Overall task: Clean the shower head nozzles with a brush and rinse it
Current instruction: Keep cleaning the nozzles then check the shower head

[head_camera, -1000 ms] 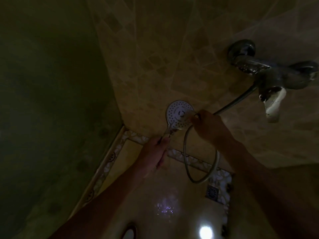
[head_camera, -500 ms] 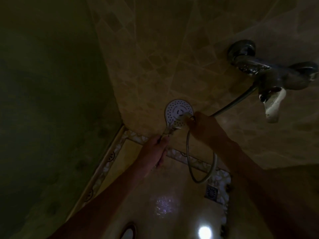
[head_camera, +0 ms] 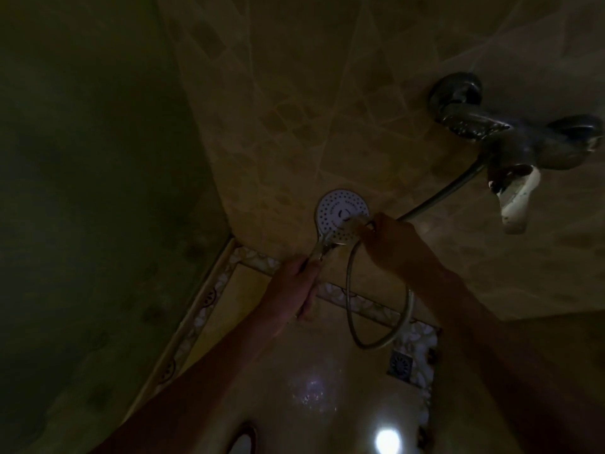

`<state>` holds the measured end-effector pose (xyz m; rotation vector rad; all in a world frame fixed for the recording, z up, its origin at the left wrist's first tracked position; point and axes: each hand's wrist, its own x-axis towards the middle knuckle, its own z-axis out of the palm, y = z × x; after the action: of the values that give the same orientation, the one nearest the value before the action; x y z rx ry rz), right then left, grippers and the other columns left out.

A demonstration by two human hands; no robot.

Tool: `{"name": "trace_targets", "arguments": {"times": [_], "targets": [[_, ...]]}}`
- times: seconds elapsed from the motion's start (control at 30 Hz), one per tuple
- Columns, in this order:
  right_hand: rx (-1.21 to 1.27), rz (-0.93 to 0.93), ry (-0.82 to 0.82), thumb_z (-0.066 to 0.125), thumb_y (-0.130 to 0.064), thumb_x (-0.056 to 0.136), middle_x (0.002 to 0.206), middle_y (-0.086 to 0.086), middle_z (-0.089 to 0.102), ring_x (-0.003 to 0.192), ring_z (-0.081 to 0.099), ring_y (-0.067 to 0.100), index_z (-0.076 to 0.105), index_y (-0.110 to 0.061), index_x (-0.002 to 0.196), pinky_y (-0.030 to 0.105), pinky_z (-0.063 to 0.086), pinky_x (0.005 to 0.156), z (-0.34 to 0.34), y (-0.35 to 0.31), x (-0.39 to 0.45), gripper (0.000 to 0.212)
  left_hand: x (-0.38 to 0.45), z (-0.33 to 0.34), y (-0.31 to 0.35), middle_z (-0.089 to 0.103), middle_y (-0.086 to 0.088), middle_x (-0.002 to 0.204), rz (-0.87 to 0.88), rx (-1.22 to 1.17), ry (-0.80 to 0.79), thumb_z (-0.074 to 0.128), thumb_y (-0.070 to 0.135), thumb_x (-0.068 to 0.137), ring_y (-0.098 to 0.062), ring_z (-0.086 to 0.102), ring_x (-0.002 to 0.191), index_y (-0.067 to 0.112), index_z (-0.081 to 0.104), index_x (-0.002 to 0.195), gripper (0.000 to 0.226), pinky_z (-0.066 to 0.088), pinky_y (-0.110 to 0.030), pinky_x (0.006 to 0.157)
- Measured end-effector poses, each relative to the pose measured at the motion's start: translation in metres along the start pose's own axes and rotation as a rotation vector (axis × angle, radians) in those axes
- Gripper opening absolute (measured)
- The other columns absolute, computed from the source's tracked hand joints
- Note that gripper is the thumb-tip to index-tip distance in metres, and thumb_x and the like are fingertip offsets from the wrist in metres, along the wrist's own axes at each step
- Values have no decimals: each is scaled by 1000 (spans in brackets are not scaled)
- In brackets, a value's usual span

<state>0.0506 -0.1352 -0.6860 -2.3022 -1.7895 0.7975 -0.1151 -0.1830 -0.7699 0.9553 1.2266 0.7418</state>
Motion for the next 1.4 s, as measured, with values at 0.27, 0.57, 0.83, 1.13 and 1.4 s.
{"name": "trace_targets", "arguments": {"times": [0.27,0.57,0.83,1.13,1.4], "targets": [[-103,-42,-107,39,-40,100,106,15,63,96,60,32,54,-10,115,30,37,71,17,15,-12,37,9,3,-4,45,-10,47,3,13,8,47,35,95,-19,35,31,12,54,75,31,27,-20,32],[68,59,-27,43,-37,99,108,17,61,80,47,17,52,-10,103,25,34,64,-8,30,0,29,12,11,-1,47,-7,50,-3,30,-38,46,40,96,-17,38,34,26,51,64,35,28,-22,33],[56,12,-86,40,-39,101,121,19,60,108,56,32,52,-6,123,25,35,70,4,26,-3,41,13,20,6,43,-4,43,22,72,-48,45,33,98,-19,33,31,17,47,67,35,26,-20,32],[32,39,-94,39,-39,101,126,17,58,109,56,28,53,-7,126,24,37,74,-3,34,-12,43,8,17,10,42,-17,53,27,99,-59,44,34,98,-22,33,36,11,48,76,32,25,-24,35],[59,28,22,36,-42,102,121,18,60,108,54,36,51,-6,121,26,31,71,2,20,-2,43,7,9,5,43,-5,41,-2,64,-65,46,36,97,-18,33,30,7,52,79,35,25,-19,32]]}}
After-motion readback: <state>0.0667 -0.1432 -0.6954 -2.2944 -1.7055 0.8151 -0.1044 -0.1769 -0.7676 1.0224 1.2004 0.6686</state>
